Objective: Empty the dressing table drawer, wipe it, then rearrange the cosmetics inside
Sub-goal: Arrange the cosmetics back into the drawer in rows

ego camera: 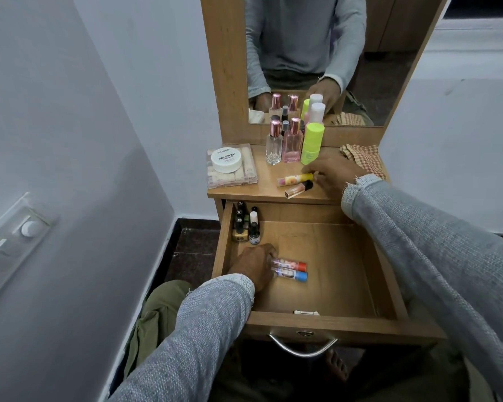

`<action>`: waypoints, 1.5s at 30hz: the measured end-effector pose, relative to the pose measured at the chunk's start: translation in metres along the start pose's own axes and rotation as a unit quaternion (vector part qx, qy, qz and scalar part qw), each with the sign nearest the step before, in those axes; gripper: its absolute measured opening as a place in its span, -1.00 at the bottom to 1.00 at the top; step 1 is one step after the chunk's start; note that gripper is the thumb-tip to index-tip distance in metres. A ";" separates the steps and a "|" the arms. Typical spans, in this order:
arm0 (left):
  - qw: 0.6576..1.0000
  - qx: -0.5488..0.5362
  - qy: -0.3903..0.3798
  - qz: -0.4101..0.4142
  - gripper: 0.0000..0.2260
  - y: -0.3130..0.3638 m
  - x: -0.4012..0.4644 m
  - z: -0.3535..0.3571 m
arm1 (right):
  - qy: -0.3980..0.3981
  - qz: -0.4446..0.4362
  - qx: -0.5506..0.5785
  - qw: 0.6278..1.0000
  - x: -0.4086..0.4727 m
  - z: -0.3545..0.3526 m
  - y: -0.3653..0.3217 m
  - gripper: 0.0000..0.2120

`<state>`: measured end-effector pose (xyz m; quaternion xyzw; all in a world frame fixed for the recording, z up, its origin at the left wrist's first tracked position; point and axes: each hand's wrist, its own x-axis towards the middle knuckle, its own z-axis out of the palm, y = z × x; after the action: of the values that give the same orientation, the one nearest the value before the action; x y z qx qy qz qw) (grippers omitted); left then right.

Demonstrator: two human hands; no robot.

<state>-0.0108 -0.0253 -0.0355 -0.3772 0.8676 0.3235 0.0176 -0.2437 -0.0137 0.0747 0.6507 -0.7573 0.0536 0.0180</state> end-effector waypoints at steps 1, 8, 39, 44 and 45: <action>1.000 0.000 0.000 -0.001 -0.80 0.000 0.000 0.000 | -0.007 -0.004 -0.011 1.000 0.001 -0.001 0.000 -0.69; 1.000 0.003 -0.005 -0.006 -0.79 0.000 0.001 0.000 | 0.007 -0.003 -0.016 1.000 0.002 0.004 0.001 -0.78; 0.999 0.002 0.006 -0.037 -0.77 0.003 -0.003 -0.001 | -0.076 0.129 0.275 0.950 -0.105 0.103 -0.028 -0.81; 0.999 0.002 0.010 -0.038 -0.76 0.003 -0.004 -0.001 | -0.104 0.115 0.287 0.945 -0.106 0.103 -0.033 -0.80; 0.999 0.002 0.010 -0.037 -0.75 0.004 -0.004 -0.001 | -0.105 0.110 0.290 0.945 -0.107 0.102 -0.035 -0.78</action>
<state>-0.0103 -0.0217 -0.0315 -0.4120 0.8541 0.3166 0.0216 -0.1888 0.0760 -0.0349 0.5426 -0.7731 0.2045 -0.2570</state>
